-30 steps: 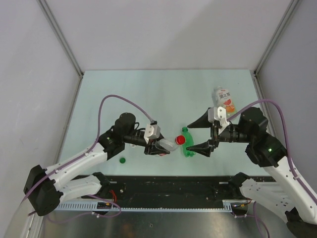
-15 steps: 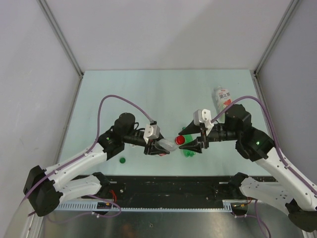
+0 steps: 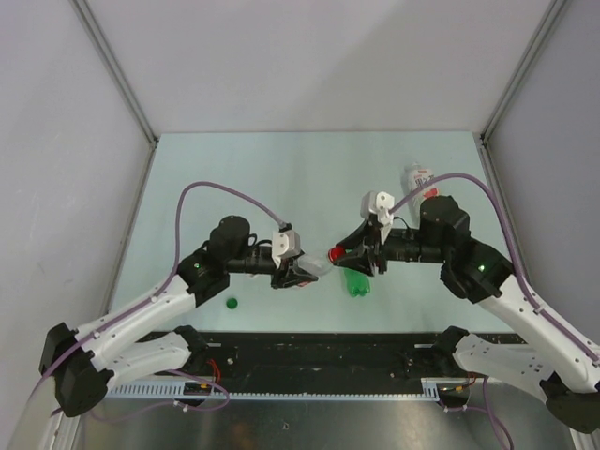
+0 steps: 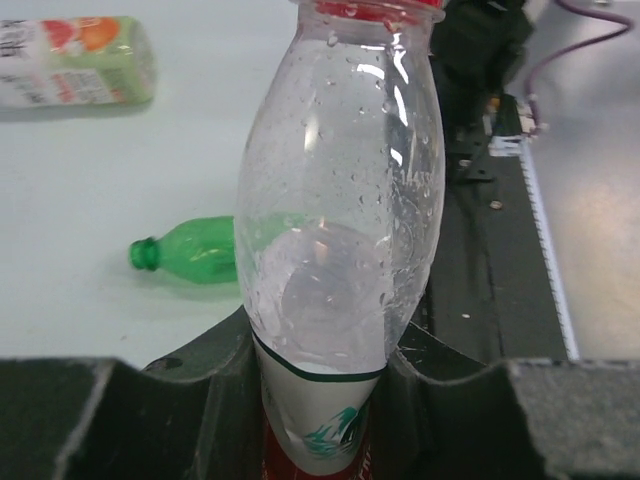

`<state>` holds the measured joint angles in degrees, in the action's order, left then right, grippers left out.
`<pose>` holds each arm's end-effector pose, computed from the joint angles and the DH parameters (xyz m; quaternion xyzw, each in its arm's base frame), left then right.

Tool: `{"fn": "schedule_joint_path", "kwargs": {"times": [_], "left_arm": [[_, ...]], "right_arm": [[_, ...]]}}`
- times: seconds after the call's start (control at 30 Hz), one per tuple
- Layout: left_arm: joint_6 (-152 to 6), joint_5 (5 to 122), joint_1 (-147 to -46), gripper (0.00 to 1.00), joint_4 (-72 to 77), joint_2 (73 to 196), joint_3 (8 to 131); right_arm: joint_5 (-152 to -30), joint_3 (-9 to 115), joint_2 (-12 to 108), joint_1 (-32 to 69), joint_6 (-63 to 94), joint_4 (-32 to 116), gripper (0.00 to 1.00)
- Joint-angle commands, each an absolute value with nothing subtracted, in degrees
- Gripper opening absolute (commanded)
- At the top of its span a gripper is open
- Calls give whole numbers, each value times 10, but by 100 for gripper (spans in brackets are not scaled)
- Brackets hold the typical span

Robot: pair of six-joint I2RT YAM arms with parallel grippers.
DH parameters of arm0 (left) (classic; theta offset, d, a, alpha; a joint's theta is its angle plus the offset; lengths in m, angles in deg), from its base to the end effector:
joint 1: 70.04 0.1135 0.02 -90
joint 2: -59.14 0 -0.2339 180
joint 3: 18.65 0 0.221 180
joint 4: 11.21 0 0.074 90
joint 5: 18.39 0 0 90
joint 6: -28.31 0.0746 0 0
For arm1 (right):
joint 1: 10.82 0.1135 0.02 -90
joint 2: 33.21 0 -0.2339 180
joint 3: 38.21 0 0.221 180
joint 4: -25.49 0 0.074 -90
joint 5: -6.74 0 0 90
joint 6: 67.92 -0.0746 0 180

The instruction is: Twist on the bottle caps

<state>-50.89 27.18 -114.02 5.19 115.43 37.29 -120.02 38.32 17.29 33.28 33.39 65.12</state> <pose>0.1314 -0.1994 0.2700 0.5421 0.5559 -0.4485 0.4427 0.1124 0.1711 0.3595 -0.5194 0.5696 0.4034 0.4931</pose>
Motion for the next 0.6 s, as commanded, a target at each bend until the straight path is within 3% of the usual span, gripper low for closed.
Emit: {"fn": "schedule_joint_path", "kwargs": {"times": [0.0,0.07,0.2,0.47,0.5,0.57], "left_arm": [[-541,419,-1143,24,20,1127,415],[-545,479,-1151,24,12,1130,421],[-544,613,-1172,23,-11,1146,436],[-521,680,-1194,22,-38,1161,432],[-522,681,-1194,22,-38,1158,426],[-525,680,-1195,21,-37,1148,410]], "right_arm": [[-1066,388,209,341,158,610,8],[-980,387,227,340,39,594,2],[-858,383,255,342,-135,579,0],[-739,377,264,341,-244,528,1],[-747,377,261,341,-237,524,8],[-781,377,252,341,-196,515,47]]}}
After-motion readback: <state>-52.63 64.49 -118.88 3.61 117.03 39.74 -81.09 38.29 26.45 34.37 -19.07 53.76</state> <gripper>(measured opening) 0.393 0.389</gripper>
